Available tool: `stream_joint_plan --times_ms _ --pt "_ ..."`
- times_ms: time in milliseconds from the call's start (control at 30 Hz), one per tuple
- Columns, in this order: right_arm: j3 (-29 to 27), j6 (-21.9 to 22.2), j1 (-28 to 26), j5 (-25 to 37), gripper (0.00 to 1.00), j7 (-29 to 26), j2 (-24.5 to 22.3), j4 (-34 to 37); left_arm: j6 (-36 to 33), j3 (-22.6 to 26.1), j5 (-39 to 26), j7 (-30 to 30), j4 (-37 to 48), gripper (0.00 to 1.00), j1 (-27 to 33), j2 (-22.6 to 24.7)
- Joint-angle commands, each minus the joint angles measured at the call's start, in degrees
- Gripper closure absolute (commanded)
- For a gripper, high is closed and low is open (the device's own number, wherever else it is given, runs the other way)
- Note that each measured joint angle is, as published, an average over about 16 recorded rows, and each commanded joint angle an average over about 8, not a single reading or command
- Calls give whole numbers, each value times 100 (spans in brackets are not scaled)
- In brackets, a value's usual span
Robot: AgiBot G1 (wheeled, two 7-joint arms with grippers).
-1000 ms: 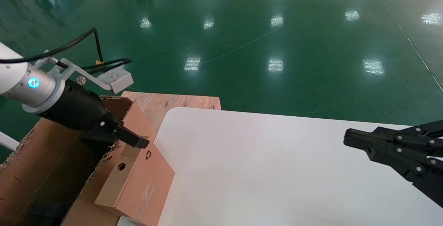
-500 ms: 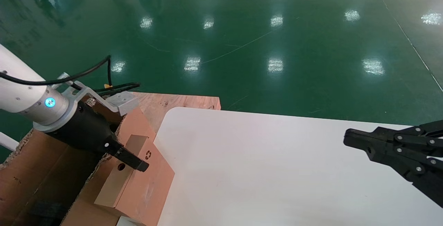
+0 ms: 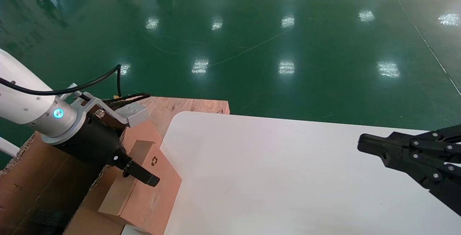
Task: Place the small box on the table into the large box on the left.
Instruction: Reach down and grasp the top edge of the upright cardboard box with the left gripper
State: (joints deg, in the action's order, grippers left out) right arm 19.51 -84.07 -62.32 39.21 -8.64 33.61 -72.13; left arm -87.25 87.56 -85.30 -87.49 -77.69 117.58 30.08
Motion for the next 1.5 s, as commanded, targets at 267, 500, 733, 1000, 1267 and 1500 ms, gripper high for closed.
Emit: stream_joint_plan --times_ms 267,500,733,1000,1267,1500 --pt "1 0 0 0 100 0 0 0 16 120 -72 -10 -1 0 82 -24" --pt "1 1 0 -1 82 1 0 0 49 186 -50 17 -2 0 101 -19" --pt "0 2 1 -1 0 1 -1 1 71 228 -15 44 0 20 97 -20" --pt "1 2 1 -1 0 1 -1 1 70 218 -19 42 1 100 95 -18" --pt "1 2 1 -1 0 1 -1 1 65 207 -27 40 1 100 96 -17" --pt "1 2 1 -1 0 1 -1 1 60 203 -31 38 1 100 97 -17"
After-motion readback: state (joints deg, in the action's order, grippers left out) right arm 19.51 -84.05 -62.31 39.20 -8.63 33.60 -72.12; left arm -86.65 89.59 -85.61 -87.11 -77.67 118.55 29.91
